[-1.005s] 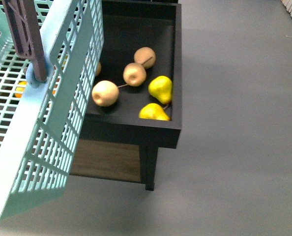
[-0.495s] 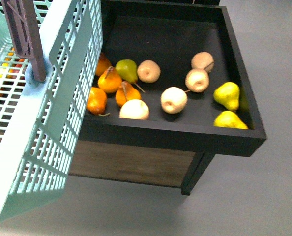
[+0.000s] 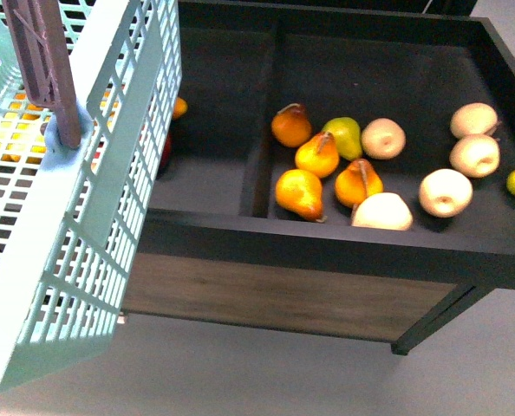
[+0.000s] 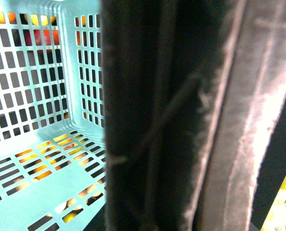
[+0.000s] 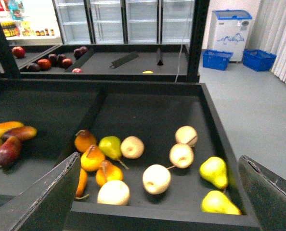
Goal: Pick mango and avocado into basket
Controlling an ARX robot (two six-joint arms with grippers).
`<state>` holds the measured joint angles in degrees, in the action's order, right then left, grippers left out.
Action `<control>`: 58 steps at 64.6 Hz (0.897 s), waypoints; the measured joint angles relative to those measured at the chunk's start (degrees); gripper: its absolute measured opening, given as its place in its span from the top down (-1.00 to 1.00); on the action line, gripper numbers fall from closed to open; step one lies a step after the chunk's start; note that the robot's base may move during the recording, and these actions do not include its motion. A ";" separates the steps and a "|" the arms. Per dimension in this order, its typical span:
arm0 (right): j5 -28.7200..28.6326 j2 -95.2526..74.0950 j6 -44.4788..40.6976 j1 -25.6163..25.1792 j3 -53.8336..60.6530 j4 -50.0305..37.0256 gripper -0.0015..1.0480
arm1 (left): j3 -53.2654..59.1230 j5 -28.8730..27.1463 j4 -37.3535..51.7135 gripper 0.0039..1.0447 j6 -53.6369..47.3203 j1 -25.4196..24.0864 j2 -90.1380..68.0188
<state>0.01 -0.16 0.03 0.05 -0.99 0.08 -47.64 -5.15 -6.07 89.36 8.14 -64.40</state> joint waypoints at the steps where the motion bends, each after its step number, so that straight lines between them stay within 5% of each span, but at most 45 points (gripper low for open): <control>1: 0.00 0.02 0.00 0.00 0.00 0.00 -0.83 | 0.00 0.00 0.00 0.73 0.00 0.00 0.00; 58: -0.02 0.00 0.00 -0.02 0.00 0.02 -0.83 | 0.00 0.13 0.00 0.73 -0.02 -0.02 0.00</control>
<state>-0.01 -0.16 0.03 0.03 -0.99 0.10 -47.64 -5.02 -6.07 89.34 8.12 -64.40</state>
